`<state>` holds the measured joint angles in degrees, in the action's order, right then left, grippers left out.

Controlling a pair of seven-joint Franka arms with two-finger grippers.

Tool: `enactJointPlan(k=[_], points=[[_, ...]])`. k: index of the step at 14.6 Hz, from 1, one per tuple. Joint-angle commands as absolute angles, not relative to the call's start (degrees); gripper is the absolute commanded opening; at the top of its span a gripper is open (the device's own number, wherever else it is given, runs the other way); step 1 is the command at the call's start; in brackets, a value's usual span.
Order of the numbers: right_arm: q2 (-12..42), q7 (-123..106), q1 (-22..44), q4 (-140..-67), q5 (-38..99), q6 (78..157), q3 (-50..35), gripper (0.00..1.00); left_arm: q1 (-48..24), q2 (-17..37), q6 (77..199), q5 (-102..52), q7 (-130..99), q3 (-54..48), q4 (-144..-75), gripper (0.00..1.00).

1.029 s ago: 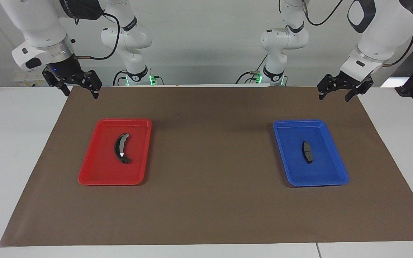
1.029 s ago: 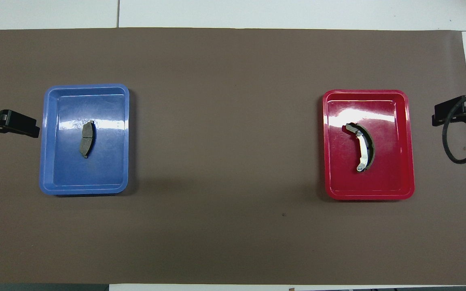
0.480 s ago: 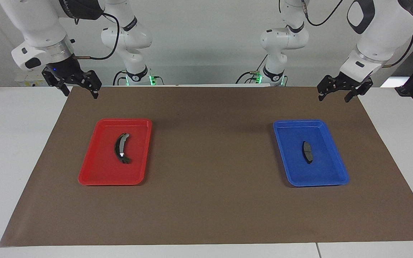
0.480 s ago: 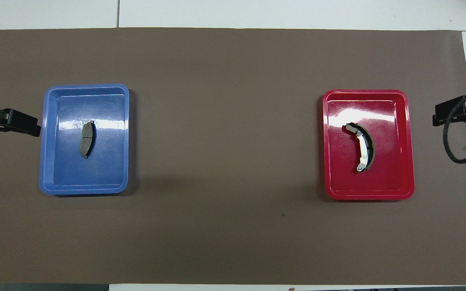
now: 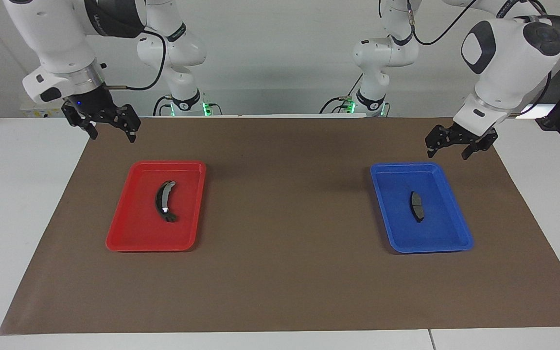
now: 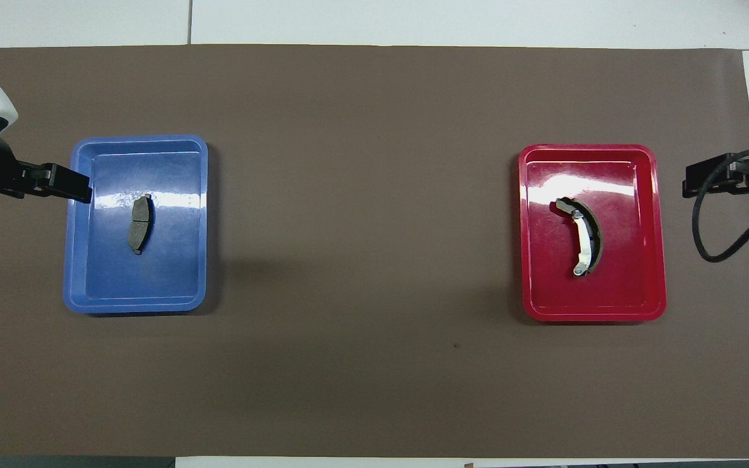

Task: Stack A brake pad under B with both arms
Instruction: 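Reach the left gripper to the pad while the right gripper reaches the shoe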

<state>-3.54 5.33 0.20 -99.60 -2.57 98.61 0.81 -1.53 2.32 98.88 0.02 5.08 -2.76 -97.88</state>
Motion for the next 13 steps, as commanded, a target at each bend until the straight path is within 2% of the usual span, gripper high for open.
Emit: enactJointPlan(k=[1, 4, 7, 13], points=[[-7.4, 3.7, -0.4, -115.4, -0.9, 112.1, 0.6, 1.0, -2.1, 2.5, 104.0, -0.2, 5.0, -2.5, -101.6, 0.98], [-0.8, 2.7, -0.2, -119.8, 1.2, 120.3, 0.5, 1.0, -1.8, 3.6, 109.2, -0.2, 5.3, -2.5, -104.9, 0.98], [1.7, -1.3, -0.2, -129.5, 1.3, 136.3, 0.5, 1.0, -1.8, 4.1, 114.2, -0.2, 5.3, -2.5, -108.4, 0.98], [7.2, -3.6, -0.3, -132.4, 1.4, 142.4, 0.5, 0.98, -1.4, 7.6, 126.4, -0.2, 5.4, -2.5, -115.9, 0.98]])
